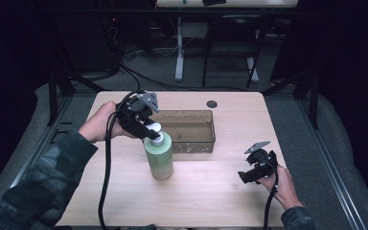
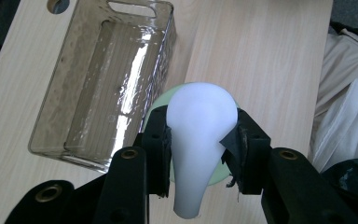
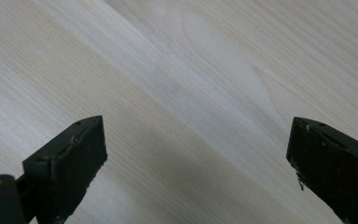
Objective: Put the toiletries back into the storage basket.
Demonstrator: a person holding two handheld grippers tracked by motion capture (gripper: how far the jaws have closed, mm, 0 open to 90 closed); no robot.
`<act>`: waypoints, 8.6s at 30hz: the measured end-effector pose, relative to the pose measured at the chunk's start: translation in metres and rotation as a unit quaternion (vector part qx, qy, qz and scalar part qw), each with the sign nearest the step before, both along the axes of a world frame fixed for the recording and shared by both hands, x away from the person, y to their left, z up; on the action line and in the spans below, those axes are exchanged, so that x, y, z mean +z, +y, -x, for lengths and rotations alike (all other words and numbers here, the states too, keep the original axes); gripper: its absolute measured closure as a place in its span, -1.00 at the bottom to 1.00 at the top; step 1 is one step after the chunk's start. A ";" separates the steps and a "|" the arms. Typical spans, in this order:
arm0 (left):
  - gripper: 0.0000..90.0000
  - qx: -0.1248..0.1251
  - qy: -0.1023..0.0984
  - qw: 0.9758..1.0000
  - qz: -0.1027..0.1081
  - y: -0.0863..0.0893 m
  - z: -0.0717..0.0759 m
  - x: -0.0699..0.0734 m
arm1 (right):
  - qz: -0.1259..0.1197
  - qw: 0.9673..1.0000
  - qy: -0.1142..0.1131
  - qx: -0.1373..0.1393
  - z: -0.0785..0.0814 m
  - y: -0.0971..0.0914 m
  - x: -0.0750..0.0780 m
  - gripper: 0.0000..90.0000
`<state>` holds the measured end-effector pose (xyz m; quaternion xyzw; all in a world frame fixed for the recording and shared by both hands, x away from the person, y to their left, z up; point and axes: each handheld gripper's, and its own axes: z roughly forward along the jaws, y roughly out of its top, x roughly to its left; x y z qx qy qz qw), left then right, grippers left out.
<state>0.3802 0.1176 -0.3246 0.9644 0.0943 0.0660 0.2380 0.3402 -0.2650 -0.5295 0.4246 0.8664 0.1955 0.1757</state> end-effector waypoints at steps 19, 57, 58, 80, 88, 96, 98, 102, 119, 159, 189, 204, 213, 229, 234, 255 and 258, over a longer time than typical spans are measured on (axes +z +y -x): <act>0.41 -0.004 -0.014 1.000 -0.010 -0.006 0.006 0.020 | -0.001 1.000 -0.003 -0.004 0.000 -0.001 0.000 -0.98; 0.41 0.001 -0.037 0.999 -0.009 -0.007 0.007 0.075 | 0.013 1.000 0.003 -0.001 0.000 -0.001 -0.004 -1.00; 0.41 0.000 -0.038 0.999 -0.009 -0.008 0.006 0.076 | 0.012 1.000 0.003 -0.002 0.000 -0.001 -0.004 -1.00; 0.41 0.014 -0.055 0.998 0.000 -0.012 -0.001 0.101 | 0.013 1.000 -0.002 -0.004 0.001 -0.002 -0.003 -1.00; 0.41 0.021 -0.062 0.998 0.003 -0.011 -0.005 0.108 | 0.018 1.000 -0.005 -0.002 0.001 -0.001 -0.003 -1.00; 0.41 0.037 -0.068 0.997 0.003 -0.007 -0.013 0.115 | 0.014 1.000 -0.002 -0.004 0.001 -0.001 -0.003 -1.00; 0.41 0.043 -0.070 0.997 0.004 -0.006 -0.015 0.117 | 0.013 1.000 -0.001 -0.004 0.001 0.000 -0.004 -1.00; 0.41 0.058 -0.081 0.995 0.002 -0.003 -0.020 0.119 | 0.013 1.000 -0.002 -0.003 0.001 -0.001 -0.003 -1.00; 0.42 0.104 -0.092 0.990 0.005 0.006 -0.044 0.123 | 0.018 1.000 -0.004 0.000 0.001 0.000 -0.003 -1.00; 0.42 0.137 -0.056 0.989 0.017 0.003 -0.085 0.082 | 0.026 1.000 -0.004 0.005 0.002 0.002 -0.003 -0.98; 0.42 0.146 -0.050 0.988 0.030 0.003 -0.093 0.051 | 0.029 1.000 -0.005 0.007 0.002 0.002 -0.003 -0.98; 0.42 0.153 -0.041 0.987 0.033 0.007 -0.095 0.029 | 0.027 1.000 -0.005 0.003 0.001 0.002 -0.003 -0.97; 0.42 0.151 -0.029 0.988 0.023 0.010 -0.097 0.017 | 0.025 1.000 -0.010 0.004 0.002 0.002 -0.002 -0.97; 0.42 0.143 -0.024 0.989 0.004 0.012 -0.096 0.014 | 0.027 1.000 -0.009 0.003 0.002 0.002 -0.002 -0.97; 0.42 0.142 -0.023 0.990 0.001 0.013 -0.097 0.013 | 0.027 1.000 -0.010 0.004 0.002 0.002 -0.002 -0.97; 0.42 0.143 -0.004 0.990 -0.019 0.015 -0.101 0.000 | 0.025 1.000 -0.009 0.003 0.002 0.002 -0.001 -0.97; 0.42 0.139 -0.005 0.990 -0.027 0.013 -0.100 0.000 | 0.025 1.000 -0.006 0.005 0.001 0.003 -0.003 -0.97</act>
